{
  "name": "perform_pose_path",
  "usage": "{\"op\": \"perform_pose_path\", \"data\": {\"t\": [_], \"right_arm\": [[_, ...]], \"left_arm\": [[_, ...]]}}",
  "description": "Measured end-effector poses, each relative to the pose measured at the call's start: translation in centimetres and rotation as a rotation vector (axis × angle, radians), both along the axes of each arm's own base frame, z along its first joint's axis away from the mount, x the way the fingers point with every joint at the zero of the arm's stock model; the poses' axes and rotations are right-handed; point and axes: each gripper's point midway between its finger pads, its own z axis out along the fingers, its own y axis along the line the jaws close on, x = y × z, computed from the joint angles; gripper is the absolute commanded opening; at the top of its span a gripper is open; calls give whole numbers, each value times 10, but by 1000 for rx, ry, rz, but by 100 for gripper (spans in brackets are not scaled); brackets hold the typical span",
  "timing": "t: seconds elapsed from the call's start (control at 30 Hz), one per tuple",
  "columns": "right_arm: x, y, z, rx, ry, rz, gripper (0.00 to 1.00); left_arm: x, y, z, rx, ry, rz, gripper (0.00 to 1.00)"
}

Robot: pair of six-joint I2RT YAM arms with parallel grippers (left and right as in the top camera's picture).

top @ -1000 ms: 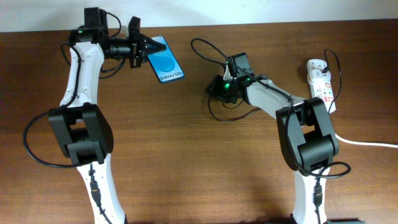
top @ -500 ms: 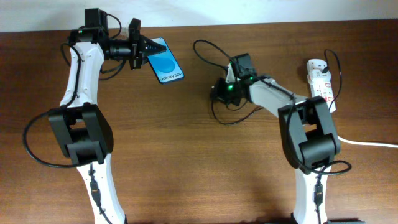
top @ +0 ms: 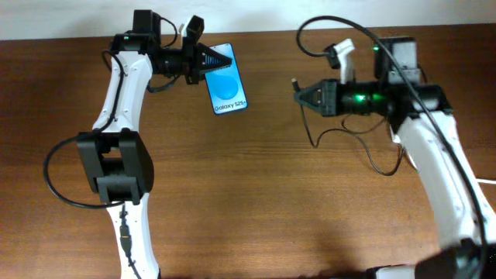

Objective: Plug charger to phone and switch on socket
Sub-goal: 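Push the cable end up into the phone's bottom port with the right gripper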

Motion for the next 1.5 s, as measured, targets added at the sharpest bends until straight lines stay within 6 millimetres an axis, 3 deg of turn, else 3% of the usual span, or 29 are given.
{"op": "perform_pose_path", "data": {"t": [0.07,0.23,0.43,0.53,0.83,1.13,1.5], "right_arm": [[-17,-2,16,3,-17,3,4],[-35,2,6,-1,61,20,4],[-43,64,-26,155,90,128,4],[-46,74,-37,202,154,115,4],[-62,119,-40,194,264,83,4],[-42,121,-48,172,250,-24,4],[-40,122,-54,172,276,-37,4]], "left_arm": [[-2,-2,2,-11,-10,-10,0],[-8,-13,2,-16,15,-33,0],[-10,-17,2,-13,87,-38,0],[-10,-16,3,-15,99,-37,0],[-5,-10,3,-17,83,-24,0],[-4,-10,0,2,80,-16,0],[-3,-10,0,4,75,-15,0]]}}
